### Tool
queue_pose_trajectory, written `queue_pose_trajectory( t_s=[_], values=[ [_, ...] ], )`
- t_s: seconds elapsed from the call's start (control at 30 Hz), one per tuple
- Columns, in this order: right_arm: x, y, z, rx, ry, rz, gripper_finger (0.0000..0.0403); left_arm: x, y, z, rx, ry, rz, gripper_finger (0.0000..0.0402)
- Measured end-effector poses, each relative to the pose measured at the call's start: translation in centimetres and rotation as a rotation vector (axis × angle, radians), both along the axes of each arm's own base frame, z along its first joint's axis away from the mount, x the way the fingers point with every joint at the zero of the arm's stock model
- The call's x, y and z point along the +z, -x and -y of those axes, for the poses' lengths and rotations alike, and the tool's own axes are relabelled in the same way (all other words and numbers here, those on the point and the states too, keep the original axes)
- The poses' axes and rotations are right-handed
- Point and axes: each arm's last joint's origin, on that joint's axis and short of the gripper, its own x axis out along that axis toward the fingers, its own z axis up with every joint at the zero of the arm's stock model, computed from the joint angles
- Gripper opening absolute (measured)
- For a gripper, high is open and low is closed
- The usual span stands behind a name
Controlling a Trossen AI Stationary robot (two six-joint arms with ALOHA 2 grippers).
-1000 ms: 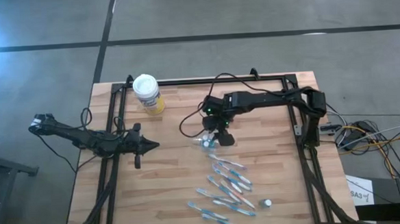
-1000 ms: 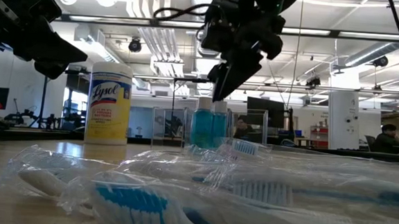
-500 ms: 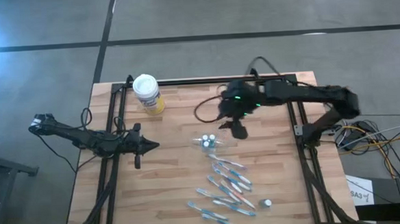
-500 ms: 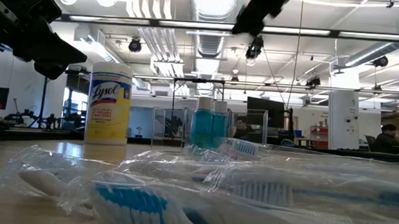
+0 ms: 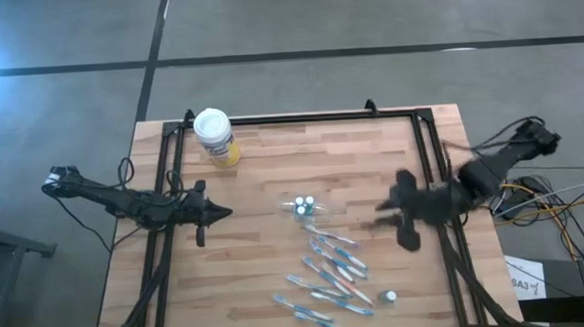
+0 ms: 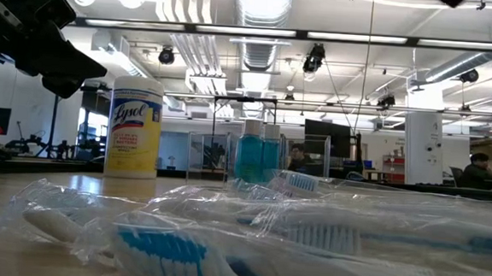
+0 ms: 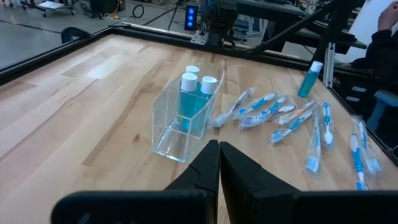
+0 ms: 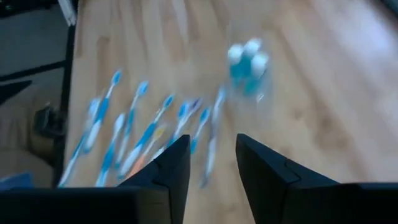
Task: Pick & Place toothbrushing station
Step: Put the blue mouthwash bottle into the middle compartment of the transparent organizer
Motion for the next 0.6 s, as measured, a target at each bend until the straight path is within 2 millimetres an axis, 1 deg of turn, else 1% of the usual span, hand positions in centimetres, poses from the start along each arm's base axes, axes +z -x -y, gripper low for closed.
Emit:
queue_pose_trajectory(
  t_s=[0.1,0.2,0.27,0.33,0.4,0.47,0.53,0.6],
  values=[
    [-1.7,0.8,-2.6,-0.024,-0.015,-0.048,0.0105,0.0,0.0,0.0,0.003,0.013,0.001,0.0016],
    [-2.8,1.6,-4.3,-0.081,-0.011,-0.080,0.0087,0.1,0.0,0.0,-0.002,-0.004,0.008,0.0014],
    [-3.3,2.0,-5.6,-0.070,0.033,-0.038,0.0073,0.4,0.0,0.0,-0.021,-0.065,0.032,0.0010],
    [-3.2,3.0,-6.8,-0.025,0.104,0.053,0.0062,1.1,0.0,0.0,-0.035,-0.112,0.102,0.0007],
    [-2.8,4.4,-7.0,-0.012,0.166,0.142,0.0053,1.8,0.1,0.0,-0.038,-0.136,0.168,0.0007],
    [-2.3,5.7,-6.4,-0.013,0.186,0.199,0.0046,2.3,0.3,-0.1,-0.049,-0.159,0.205,0.0008],
    [-1.8,6.3,-5.5,0.023,0.195,0.233,0.0039,2.7,0.6,-0.1,-0.092,-0.186,0.238,0.0010],
    [-1.5,6.4,-4.9,0.080,0.217,0.271,0.0032,2.8,0.8,0.0,-0.155,-0.208,0.260,0.0010]
  ],
)
